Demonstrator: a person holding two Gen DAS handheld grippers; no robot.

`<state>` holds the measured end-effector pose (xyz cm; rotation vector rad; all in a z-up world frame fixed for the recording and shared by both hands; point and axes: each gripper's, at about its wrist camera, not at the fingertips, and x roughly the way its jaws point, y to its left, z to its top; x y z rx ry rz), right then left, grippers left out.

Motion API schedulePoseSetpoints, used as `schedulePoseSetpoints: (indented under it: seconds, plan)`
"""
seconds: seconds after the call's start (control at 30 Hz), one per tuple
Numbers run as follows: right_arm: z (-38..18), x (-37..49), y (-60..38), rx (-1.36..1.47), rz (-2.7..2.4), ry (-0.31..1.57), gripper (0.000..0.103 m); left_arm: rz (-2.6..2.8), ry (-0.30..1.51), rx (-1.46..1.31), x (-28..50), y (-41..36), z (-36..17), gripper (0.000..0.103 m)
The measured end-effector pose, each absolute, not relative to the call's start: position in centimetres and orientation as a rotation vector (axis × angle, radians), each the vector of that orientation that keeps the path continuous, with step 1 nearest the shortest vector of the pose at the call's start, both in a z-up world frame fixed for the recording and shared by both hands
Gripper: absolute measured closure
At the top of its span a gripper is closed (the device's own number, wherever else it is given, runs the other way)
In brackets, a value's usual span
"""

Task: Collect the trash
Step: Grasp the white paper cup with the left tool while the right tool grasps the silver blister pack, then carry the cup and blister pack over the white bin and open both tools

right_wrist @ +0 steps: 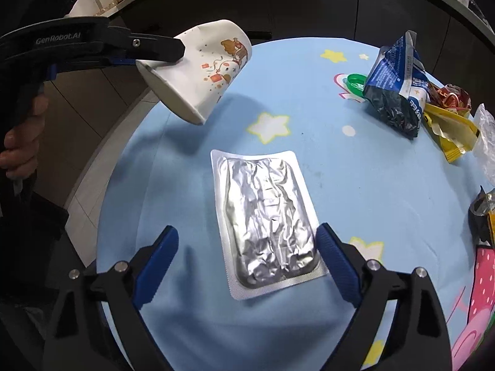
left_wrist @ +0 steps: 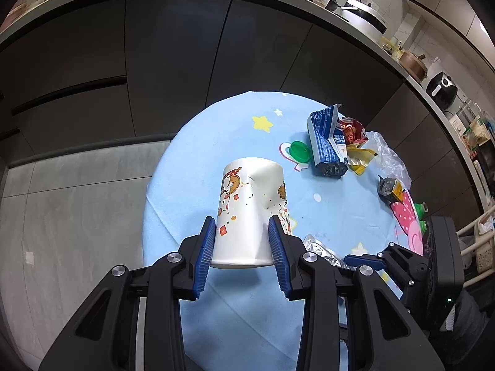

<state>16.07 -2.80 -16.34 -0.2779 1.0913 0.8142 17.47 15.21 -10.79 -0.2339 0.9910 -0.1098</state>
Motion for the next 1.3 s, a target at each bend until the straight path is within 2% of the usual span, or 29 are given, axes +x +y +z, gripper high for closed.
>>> schedulePoseSetpoints:
  seconds: [0.03, 0.07, 0.1, 0.13, 0.23, 0.27, 0.3, 0.37, 0.87, 1.3]
  plan:
    - [-16.3, 16.2, -2.9, -0.275, 0.798, 1.083, 0.018, -0.112, 0.993, -0.228, 17.4, 15.0, -10.8, 0.069]
    - [-16.4, 16.5, -2.8, -0.278, 0.783, 1.075, 0.026, -0.114, 0.994, -0.225, 17.4, 14.8, -10.8, 0.069]
    - [-16.3, 16.6, -2.9, -0.287, 0.761, 1.065, 0.042, -0.113, 0.994, -0.219, 17.3, 14.6, -10.7, 0.069]
    - [-16.2, 16.8, -3.0, -0.287, 0.743, 1.058, 0.046, -0.11, 0.991, -0.213, 17.2, 14.5, -10.6, 0.069]
    - [-15.4, 16.1, -4.4, -0.263, 0.729, 1.049, 0.049, -0.11, 0.977, -0.2, 16.9, 14.0, -10.1, 0.07]
    - [-15.1, 15.9, -4.6, -0.262, 0.726, 1.034, 0.072, -0.107, 0.97, -0.189, 16.8, 13.7, -9.8, 0.07]
    - [-14.2, 15.4, -5.2, -0.238, 0.732, 1.0, 0.081, -0.108, 0.966, -0.182, 16.7, 13.4, -9.6, 0.07]
    - [-13.1, 14.8, -6.1, -0.196, 0.67, 0.986, 0.089, -0.122, 0.958, -0.176, 16.4, 12.7, -9.1, 0.07]
    - [-6.8, 10.2, -19.1, 0.124, 0.437, 0.819, 0.091, -0.293, 0.911, -0.072, 14.4, 2.4, -6.0, 0.071]
    - [-6.7, 7.1, -31.3, 0.246, 0.206, 0.749, 0.091, -0.516, 0.898, 0.007, 13.7, -10.4, -5.2, 0.071]
